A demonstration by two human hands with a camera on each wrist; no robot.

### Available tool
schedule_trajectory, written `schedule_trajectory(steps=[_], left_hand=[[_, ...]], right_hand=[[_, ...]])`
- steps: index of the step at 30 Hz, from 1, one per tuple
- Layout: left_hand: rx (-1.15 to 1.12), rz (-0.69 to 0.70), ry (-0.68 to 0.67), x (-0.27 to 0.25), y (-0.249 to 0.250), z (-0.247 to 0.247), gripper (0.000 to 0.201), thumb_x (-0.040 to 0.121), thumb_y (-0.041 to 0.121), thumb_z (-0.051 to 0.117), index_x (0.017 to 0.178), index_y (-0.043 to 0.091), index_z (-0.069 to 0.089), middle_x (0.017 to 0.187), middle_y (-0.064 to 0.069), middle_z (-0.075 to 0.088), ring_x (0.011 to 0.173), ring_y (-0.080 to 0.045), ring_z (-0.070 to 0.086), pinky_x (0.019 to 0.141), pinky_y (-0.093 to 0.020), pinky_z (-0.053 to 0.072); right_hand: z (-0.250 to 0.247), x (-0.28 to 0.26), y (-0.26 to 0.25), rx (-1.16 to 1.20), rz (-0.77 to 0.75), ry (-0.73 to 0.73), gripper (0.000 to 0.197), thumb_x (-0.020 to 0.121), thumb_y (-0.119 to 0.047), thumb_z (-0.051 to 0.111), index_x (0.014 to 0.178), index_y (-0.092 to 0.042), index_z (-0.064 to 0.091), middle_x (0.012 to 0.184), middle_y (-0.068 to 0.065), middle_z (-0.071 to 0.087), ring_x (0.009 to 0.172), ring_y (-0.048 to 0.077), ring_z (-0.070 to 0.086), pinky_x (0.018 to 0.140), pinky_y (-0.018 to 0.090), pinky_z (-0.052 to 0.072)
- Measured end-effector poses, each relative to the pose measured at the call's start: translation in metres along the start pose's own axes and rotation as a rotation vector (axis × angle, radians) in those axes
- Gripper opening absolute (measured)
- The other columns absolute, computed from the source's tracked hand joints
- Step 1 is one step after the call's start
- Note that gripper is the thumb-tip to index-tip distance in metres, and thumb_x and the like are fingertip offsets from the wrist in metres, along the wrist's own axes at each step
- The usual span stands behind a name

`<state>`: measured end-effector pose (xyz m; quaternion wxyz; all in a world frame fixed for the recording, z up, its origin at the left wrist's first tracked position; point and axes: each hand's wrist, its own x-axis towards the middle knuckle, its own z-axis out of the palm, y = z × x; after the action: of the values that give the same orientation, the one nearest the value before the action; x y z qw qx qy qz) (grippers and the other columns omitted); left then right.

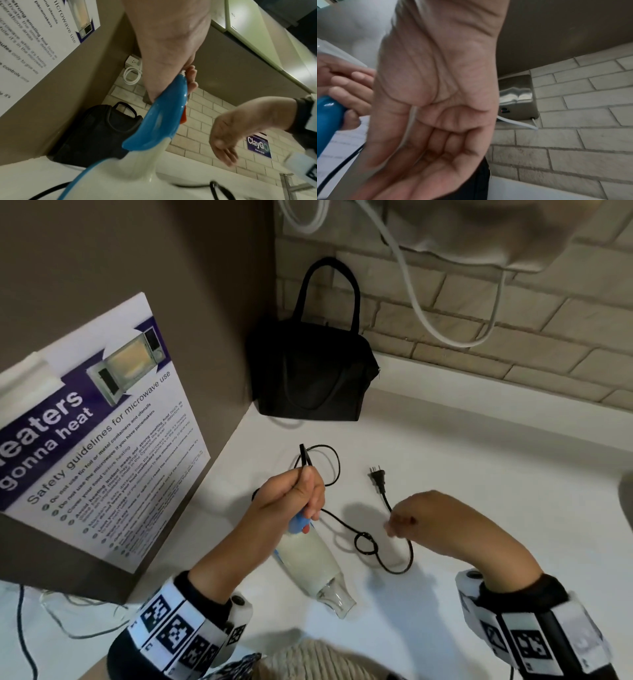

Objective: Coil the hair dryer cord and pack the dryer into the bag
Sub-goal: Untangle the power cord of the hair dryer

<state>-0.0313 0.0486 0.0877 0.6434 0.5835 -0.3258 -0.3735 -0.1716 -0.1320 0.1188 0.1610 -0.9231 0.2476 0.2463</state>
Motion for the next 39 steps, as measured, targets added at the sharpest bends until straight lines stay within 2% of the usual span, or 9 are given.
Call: schedule_trajectory(steps=[6,12,15,18,22,24,27,37,39], left_hand=[[0.031,-0.047,0.019,-0.002,0.030,0.009,0.043,0.088,0.054,0.037,0.062,0.024,0.052,0.047,0.003,0.042,0.055,-0.016,0.049,0.063,-0.044,0.042],[0.007,-0.095,0.013,-0.008,0.044,0.008,0.039,0.086,0.037,0.039,0.054,0.025,0.057,0.040,0.003,0.033,0.052,-0.016,0.049,0.068,-0.049,0.047],[-0.111,-0.044,0.041,-0.010,0.040,0.003,0.034,0.087,0.034,0.044,0.055,0.024,0.052,0.040,0.008,0.027,0.042,-0.013,0.031,0.063,-0.033,0.039],[-0.163,0.019,0.073,-0.015,0.034,-0.003,0.039,0.092,0.038,0.044,0.057,0.021,0.049,0.044,0.011,0.026,0.042,-0.010,0.028,0.057,-0.027,0.036],[-0.264,0.093,0.041,-0.022,0.028,-0.014,0.039,0.079,0.053,0.063,0.058,0.022,0.051,0.049,0.011,0.025,0.042,-0.005,0.031,0.051,-0.018,0.039],[-0.293,0.117,0.034,-0.025,0.024,-0.021,0.037,0.079,0.049,0.063,0.058,0.022,0.050,0.051,0.008,0.022,0.041,-0.004,0.031,0.049,-0.018,0.037],[-0.337,0.124,0.045,-0.029,0.021,-0.031,0.038,0.080,0.047,0.064,0.059,0.020,0.047,0.050,0.010,0.022,0.043,-0.009,0.020,0.049,-0.021,0.027],[-0.393,0.046,0.302,-0.035,0.015,-0.065,0.038,0.091,0.030,0.037,0.056,0.019,0.044,0.044,0.008,0.015,0.043,-0.012,0.011,0.045,-0.016,0.030],[-0.434,0.046,0.352,-0.033,0.012,-0.074,0.037,0.094,0.030,0.038,0.058,0.019,0.041,0.044,0.011,0.019,0.044,-0.013,0.009,0.048,-0.020,0.022]], right_hand=[[-0.025,-0.008,-0.036,0.508,-0.436,0.572,0.025,0.098,-0.030,0.044,0.117,-0.028,0.060,0.108,-0.011,0.062,0.099,0.000,0.056,0.087,0.014,0.043],[-0.037,-0.009,-0.081,0.674,-0.702,0.314,0.032,0.101,-0.024,0.039,0.117,-0.014,0.064,0.092,-0.005,0.064,0.074,0.000,0.061,0.078,0.015,0.046],[-0.039,0.000,-0.086,0.834,-0.716,0.187,0.034,0.101,-0.021,0.039,0.112,-0.001,0.064,0.081,0.013,0.068,0.075,0.027,0.068,0.078,0.031,0.056],[-0.038,0.010,-0.084,0.844,-0.685,0.198,0.029,0.097,-0.033,0.048,0.111,-0.020,0.070,0.095,0.019,0.072,0.096,0.048,0.064,0.084,0.063,0.050],[-0.036,0.013,-0.068,0.904,-0.638,0.220,0.026,0.097,-0.027,0.050,0.097,-0.014,0.073,0.071,0.001,0.061,0.059,0.020,0.053,0.060,0.031,0.044],[-0.030,0.017,-0.058,0.906,-0.622,0.209,0.029,0.098,-0.029,0.049,0.087,-0.017,0.072,0.064,0.016,0.046,0.061,0.036,0.031,0.060,0.040,0.028],[-0.017,0.027,-0.043,0.930,-0.557,0.225,0.031,0.095,-0.037,0.046,0.076,-0.022,0.067,0.072,0.029,0.037,0.064,0.030,0.027,0.064,0.038,0.027],[0.029,0.080,0.003,0.911,-0.330,0.259,0.032,0.095,-0.040,0.044,0.070,-0.023,0.056,0.068,0.009,0.037,0.061,0.020,0.030,0.064,0.033,0.029],[0.037,0.088,0.009,0.894,-0.294,0.268,0.032,0.099,-0.031,0.043,0.072,-0.020,0.055,0.056,-0.012,0.039,0.052,0.007,0.032,0.062,0.027,0.029]])
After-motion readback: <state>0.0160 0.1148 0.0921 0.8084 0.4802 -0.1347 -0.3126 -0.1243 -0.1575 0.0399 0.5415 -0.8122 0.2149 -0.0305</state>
